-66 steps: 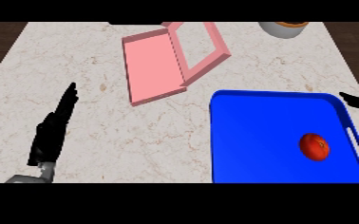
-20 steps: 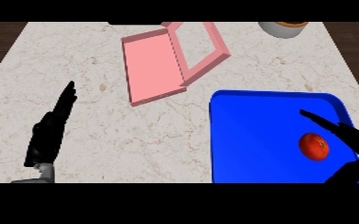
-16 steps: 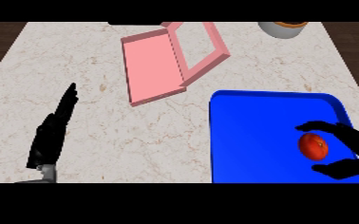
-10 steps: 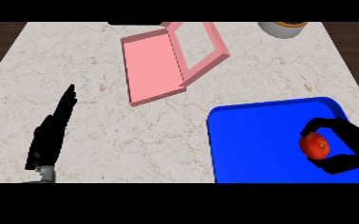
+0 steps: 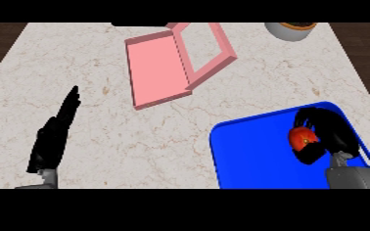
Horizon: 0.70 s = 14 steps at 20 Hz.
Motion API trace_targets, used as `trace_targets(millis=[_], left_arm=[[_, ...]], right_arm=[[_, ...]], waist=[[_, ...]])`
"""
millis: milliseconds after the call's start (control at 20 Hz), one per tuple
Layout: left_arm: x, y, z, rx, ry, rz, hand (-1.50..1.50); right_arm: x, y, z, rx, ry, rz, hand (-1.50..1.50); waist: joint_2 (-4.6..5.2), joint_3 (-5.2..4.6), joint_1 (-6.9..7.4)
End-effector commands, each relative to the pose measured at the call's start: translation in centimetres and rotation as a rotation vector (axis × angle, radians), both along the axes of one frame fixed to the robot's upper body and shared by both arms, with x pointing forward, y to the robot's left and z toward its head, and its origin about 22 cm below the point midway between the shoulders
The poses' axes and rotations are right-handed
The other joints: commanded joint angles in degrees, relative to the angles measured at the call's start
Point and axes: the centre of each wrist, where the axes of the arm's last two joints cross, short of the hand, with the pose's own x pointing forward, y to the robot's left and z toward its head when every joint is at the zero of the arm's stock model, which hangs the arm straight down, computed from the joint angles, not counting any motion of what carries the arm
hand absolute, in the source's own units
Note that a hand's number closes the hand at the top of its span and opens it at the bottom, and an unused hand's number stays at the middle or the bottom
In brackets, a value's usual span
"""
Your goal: Pick the tomato from the tray and place it in the cardboard box
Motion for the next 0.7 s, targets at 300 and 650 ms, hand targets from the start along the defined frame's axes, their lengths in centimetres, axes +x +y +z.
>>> trace_targets(millis=[300, 650], left_arm=[[-1.2, 0.6, -0.8, 0.010, -0.007, 0.006, 0.00], [-0.2, -0.2, -0.7, -0.003, -0.005, -0.004, 0.00]], right_arm=[[0.1, 16.7, 5.0, -0.223, -0.188, -0.269, 1.50], [-0.7, 19.6, 12.6, 0.021, -0.445, -0.141, 1.50]], waist=[[0.33, 0.62, 0.73], [0.44, 0.73, 0.65]])
